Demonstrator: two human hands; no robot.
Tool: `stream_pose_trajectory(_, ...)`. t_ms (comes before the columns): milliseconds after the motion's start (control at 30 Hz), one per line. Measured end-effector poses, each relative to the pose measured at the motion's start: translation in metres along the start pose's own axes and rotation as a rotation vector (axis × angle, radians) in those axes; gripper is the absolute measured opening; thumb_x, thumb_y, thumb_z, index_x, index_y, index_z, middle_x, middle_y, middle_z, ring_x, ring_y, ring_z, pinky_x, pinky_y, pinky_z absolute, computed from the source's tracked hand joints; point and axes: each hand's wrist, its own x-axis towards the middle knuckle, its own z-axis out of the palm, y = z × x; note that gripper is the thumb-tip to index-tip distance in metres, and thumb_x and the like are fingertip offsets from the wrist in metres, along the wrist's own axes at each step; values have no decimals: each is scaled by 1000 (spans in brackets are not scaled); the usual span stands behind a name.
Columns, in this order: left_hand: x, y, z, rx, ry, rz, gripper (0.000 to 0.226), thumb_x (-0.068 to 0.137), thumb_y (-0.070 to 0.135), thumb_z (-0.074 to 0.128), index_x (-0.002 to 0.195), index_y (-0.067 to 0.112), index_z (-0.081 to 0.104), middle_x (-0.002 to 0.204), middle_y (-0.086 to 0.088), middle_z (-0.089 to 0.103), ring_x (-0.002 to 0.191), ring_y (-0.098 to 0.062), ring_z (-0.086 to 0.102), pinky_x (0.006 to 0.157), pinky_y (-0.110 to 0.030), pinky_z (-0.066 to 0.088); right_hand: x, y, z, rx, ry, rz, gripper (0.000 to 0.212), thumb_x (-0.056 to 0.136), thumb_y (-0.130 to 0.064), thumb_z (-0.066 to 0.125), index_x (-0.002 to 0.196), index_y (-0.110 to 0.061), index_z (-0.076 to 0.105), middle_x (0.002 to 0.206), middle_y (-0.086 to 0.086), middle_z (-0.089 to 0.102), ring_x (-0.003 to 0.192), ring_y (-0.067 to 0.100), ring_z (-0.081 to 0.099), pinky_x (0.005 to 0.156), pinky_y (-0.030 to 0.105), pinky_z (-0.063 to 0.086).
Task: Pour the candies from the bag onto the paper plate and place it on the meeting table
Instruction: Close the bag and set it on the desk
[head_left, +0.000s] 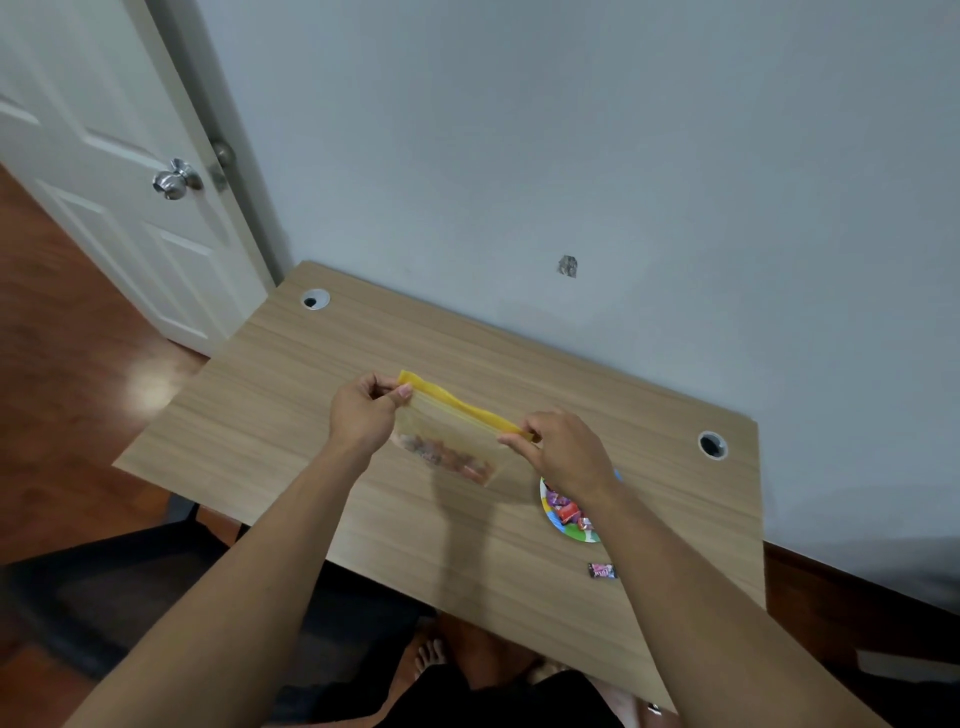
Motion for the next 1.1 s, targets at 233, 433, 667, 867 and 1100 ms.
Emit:
stream_pose_trajectory(233,-6,-8,-12,-17,-65,-48,19,96,10,78,81,18,71,79,2,76,77,-11,69,77,-34,55,-5,-4,2,-94,-8,-107,52,97,-67,58,74,-20,64,77,-4,67,88,22,58,65,43,50)
stream_pose_trajectory(433,-10,-17,-14,-48,-95,-134,25,101,9,72,79,18,67,83,-5,74,81,-14,70,83,-39,58,-6,-1,20,-68,20,-262,38,100,-45,67,81,-13,64,82,6,69,87,31,60,74,36,38)
stream_pose_trajectory(667,-15,-44,-10,-46,-81,-248,28,105,12,66,78,17,67,87,-11,73,94,-27,70,80,-41,59,-27,10,37,65,-83,-136,23,104,-27,65,92,-8,71,94,10,73,96,31,59,83,38,42)
stream_pose_trajectory(867,-17,-61,3,10,-81,-291,22,106,16,66,83,18,68,99,-11,74,100,-27,72,85,-43,59,-51,25,49,246,-47,44,19,104,-27,64,98,-12,75,90,-7,67,89,19,59,80,36,45)
stream_pose_trajectory(1100,3,-70,4,337,-100,-159,43,100,27,62,141,15,70,147,-13,69,133,-31,67,116,-44,51,-90,85,44,321,-5,324,17,103,-20,64,115,-19,76,115,-4,78,100,16,72,91,36,57)
